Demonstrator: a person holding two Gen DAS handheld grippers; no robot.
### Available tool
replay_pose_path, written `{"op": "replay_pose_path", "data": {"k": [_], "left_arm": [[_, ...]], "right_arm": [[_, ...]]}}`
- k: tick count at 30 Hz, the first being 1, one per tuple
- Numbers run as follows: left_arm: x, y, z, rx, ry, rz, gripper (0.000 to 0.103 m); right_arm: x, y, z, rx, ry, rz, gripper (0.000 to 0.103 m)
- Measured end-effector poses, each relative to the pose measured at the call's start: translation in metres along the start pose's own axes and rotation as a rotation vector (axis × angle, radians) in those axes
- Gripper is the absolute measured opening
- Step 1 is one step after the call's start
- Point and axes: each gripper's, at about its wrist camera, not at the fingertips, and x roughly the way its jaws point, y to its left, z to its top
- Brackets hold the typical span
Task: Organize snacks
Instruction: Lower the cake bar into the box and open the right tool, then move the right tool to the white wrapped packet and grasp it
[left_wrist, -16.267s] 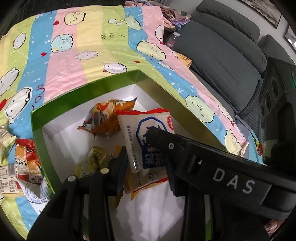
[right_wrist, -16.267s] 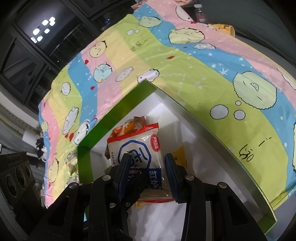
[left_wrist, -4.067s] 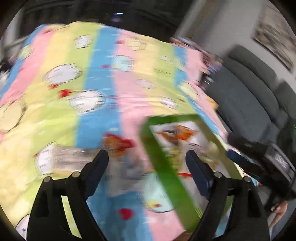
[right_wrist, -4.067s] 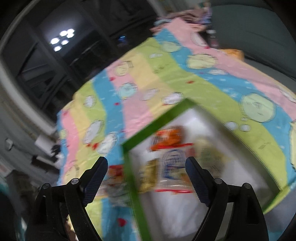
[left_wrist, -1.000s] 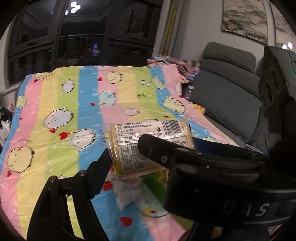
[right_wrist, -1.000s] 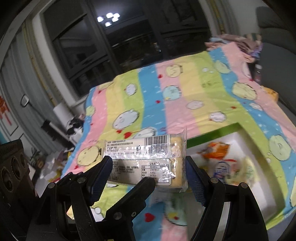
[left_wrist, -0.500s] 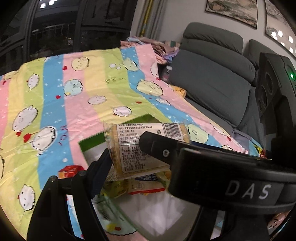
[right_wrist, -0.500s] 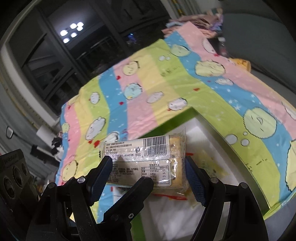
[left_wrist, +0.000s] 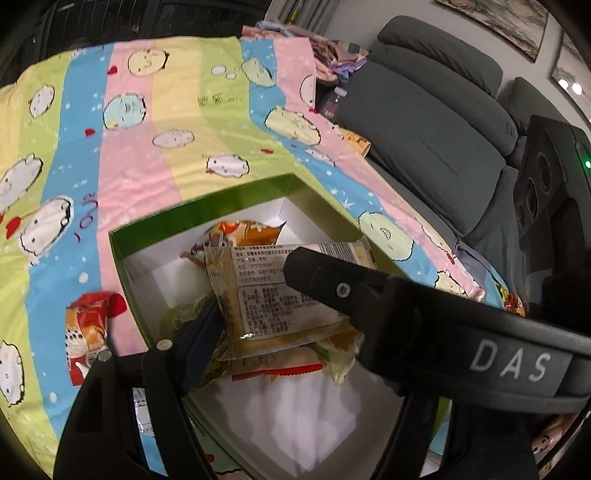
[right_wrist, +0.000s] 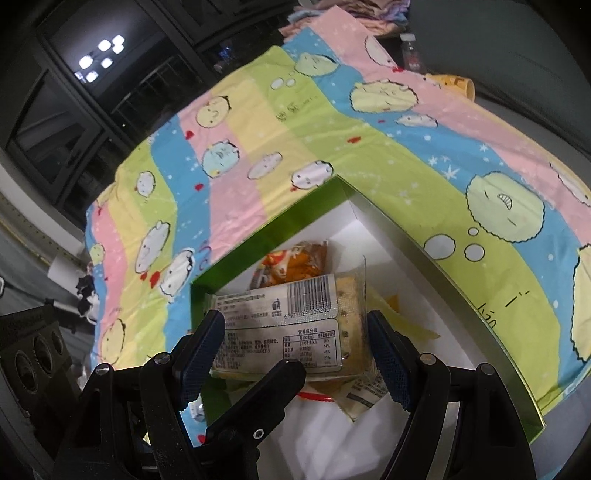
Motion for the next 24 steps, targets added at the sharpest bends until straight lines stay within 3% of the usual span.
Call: {"op": "replay_pose_path", "data": {"k": [5,11,16,24], "left_arm": [[0.008,0.006,0.001,-0.034,0.028,-0.004,0.075],[-0.001,0.009,-0.002,-0.036,0.003,-0.004,0.082],[-0.025,0.015,-0.003,-0.029,-0.026,0.009,0.083],[-0.083,0.052,-0.017,-0.118,-0.105,0.068,0.091]], "right_arm": [[0.003,0.002,0.000,-0.004,0.003,-0.014,0.080],[0.002,0.002,0.001,0.005,-0.008,-0.011,0.080],[-0.006,0.007,0.001,-0.011,-0.038,-0.037,0.080],[-0.018,0.029,-0.002,-0.072,-0.075,-0.030,0.080]]}}
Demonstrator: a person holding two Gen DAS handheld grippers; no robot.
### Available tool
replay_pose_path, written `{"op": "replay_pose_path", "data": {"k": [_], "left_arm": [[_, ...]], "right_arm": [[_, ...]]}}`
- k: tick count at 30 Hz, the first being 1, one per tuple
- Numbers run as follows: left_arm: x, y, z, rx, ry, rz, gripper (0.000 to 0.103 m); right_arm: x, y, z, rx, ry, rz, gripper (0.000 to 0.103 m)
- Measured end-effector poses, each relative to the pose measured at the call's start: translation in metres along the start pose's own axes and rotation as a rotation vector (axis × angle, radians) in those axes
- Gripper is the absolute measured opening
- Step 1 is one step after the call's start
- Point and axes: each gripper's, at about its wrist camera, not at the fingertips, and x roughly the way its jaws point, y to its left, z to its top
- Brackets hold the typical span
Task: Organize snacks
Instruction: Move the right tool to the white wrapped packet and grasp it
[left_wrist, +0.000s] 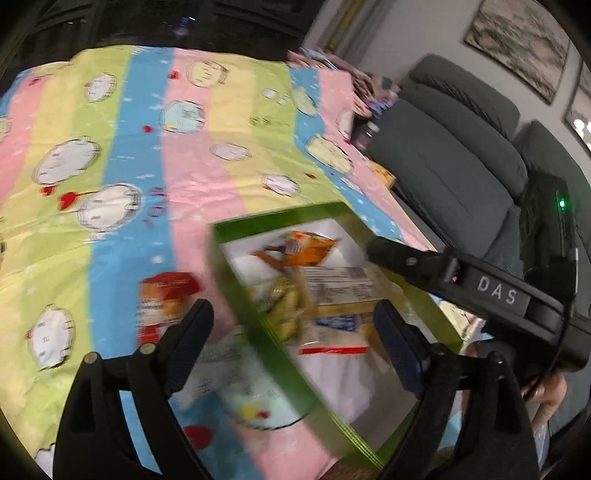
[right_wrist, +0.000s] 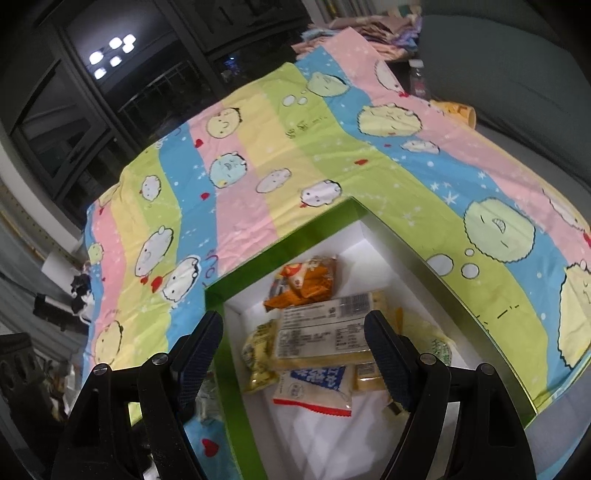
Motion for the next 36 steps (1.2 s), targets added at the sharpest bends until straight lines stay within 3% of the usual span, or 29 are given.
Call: {"op": "replay_pose_path", "data": {"k": [10,14,19,23,30,36], "left_arm": [[-0.066,0.089,-0.020,-0.185,-0.061,0.190,0.096],[-0.079,0.118,-0.038,-0.208,-0.061,0.268,0.096],[-0.078,0.156,-0.061,-0.279,-0.043,0.296,0.095],[-0.078,0.171,-0.066,-0.284,-0.021,0.328,0.095],[-0.077,0.179,-0.072,-0.307,-0.002,0.286,0.095],[-0.079,0.178,-0.073,-0.300,0.000,0.260,0.095]], "right_arm": [[0.010,0.067,-0.016,-0.141,0.063,0.151,0.081],[0.021,0.099,-0.028,-0.208,0.103,0.170,0.081],[0.040,0.125,-0.050,-0.259,0.190,0.169,0.081],[0.055,0.131,-0.072,-0.237,0.238,0.113,0.080],[0.071,0.138,-0.094,-0.273,0.251,-0.049,0.080],[0.080,0.140,-0.101,-0.319,0.209,-0.219,0.080]]}}
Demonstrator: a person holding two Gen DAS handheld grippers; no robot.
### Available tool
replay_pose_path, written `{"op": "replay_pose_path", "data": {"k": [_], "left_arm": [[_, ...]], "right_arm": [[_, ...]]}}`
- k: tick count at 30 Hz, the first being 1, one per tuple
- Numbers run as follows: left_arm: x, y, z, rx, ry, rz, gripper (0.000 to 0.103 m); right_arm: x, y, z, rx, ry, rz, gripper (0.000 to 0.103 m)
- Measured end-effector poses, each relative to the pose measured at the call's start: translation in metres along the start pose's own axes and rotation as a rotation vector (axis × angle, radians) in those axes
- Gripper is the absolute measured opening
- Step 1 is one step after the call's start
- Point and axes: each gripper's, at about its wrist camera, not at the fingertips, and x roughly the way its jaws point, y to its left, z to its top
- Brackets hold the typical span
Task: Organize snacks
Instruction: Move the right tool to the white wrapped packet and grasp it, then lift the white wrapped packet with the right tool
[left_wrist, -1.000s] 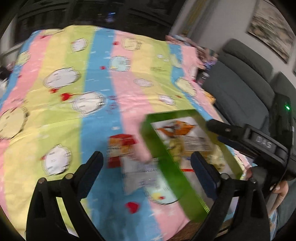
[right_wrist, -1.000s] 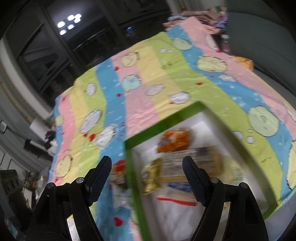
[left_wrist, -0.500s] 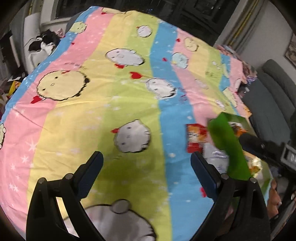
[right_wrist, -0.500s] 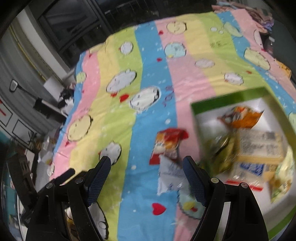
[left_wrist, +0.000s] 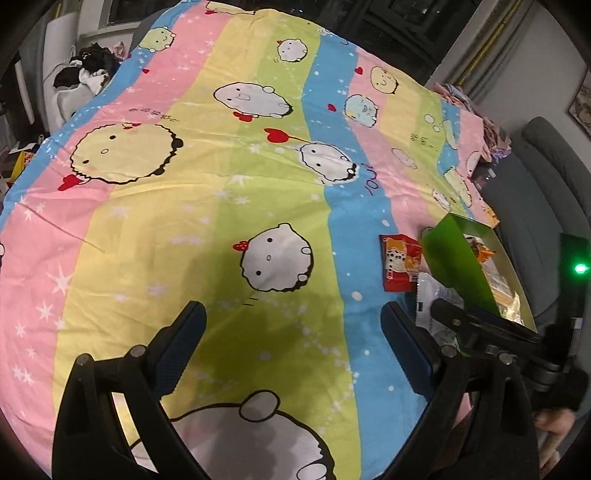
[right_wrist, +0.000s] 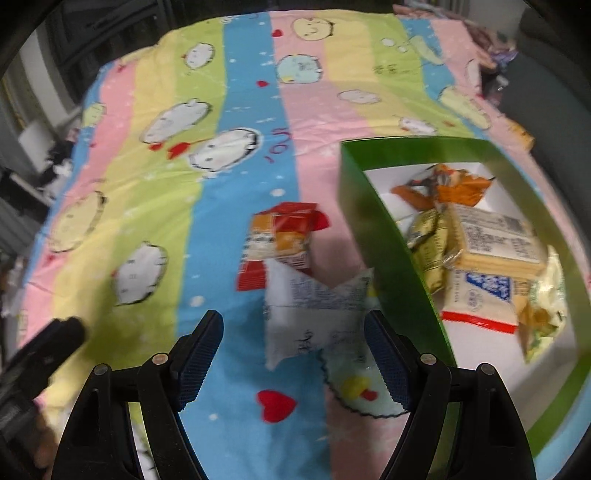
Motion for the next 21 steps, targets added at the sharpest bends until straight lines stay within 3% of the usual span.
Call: {"op": "replay_pose_path", "data": {"k": [3,9,13,15,16,18,21], "left_arm": [[-0.002,0.002,0.000,-0.008,-0.003,-0.001,0.095],[-0.001,0.003,0.001,-0.012,0.000,0.002,0.095],[0.001,0.004,0.001,-0.015,0.015,-0.007,0.095],[0.001,0.004,0.001,-0.014,0.014,-0.004,0.095],[0.000,0.004,0.001,-0.014,0.011,-0.004,0.095],[0.000,0.004,0.001,-0.014,0.010,-0.004,0.095],[0.002,0.005,0.001,-0.012,0.017,0.009,0.095]], "right_arm": [[0.006,0.006,-0.001,-0.038,-0.014,-0.082,0.080],[0.013,0.014,-0.002,-0.093,-0.011,-0.141,0.080],[0.014,0.018,-0.005,-0.120,-0.013,-0.183,0.069],[0.015,0.020,-0.005,-0.117,0.002,-0.148,0.065],[0.017,0.020,-0.005,-0.104,0.036,-0.077,0.065],[0.021,0.021,-0.005,-0.105,0.060,-0.015,0.065],[0.027,0.021,-0.006,-0.102,0.054,-0.057,0.065]]}}
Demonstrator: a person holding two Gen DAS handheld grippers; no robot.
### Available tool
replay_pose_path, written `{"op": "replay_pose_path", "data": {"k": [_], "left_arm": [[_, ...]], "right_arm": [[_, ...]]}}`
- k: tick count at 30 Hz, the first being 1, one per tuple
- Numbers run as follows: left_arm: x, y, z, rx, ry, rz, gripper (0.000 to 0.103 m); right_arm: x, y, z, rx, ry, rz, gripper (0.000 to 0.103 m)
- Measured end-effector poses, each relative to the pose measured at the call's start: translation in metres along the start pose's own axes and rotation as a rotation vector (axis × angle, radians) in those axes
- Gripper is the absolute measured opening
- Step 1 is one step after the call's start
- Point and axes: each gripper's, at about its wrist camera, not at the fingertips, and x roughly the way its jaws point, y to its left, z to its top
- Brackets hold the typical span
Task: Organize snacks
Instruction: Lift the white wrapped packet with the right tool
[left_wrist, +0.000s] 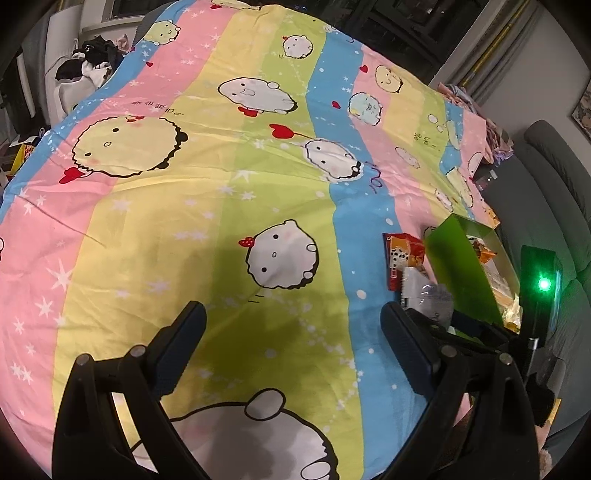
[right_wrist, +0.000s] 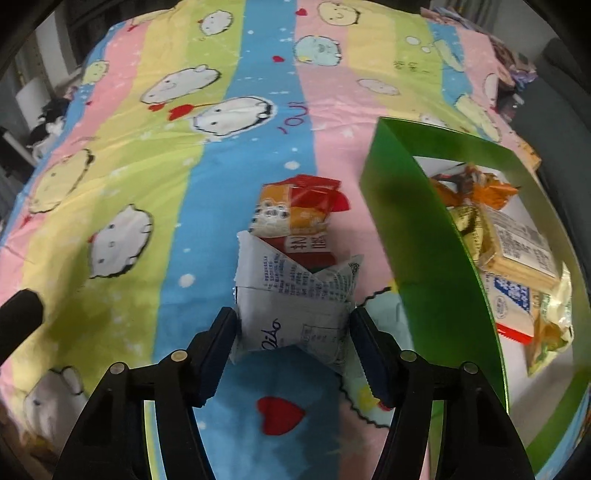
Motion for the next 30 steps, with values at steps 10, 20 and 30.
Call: {"op": "replay_pose_path", "data": {"k": [10,20,30], "left_arm": [[0.002,0.007,0.002,-0.018,0.010,0.016,0.095],[-0.008,0.027,0.008,-0.091,-0.018,0.035,0.095],[-0.002,0.030,0.008,-0.122,0.020,-0.047,0.095]], "right_arm": [[0.005,-0.003,-0.002,-0.010,0.004,0.097,0.057],[-0.011,0.044,-0.007,-0.142,0.061,0.411,0.056],[-0.044,0.012,-0.001,-0.076,0.000,0.531,0.077]]}}
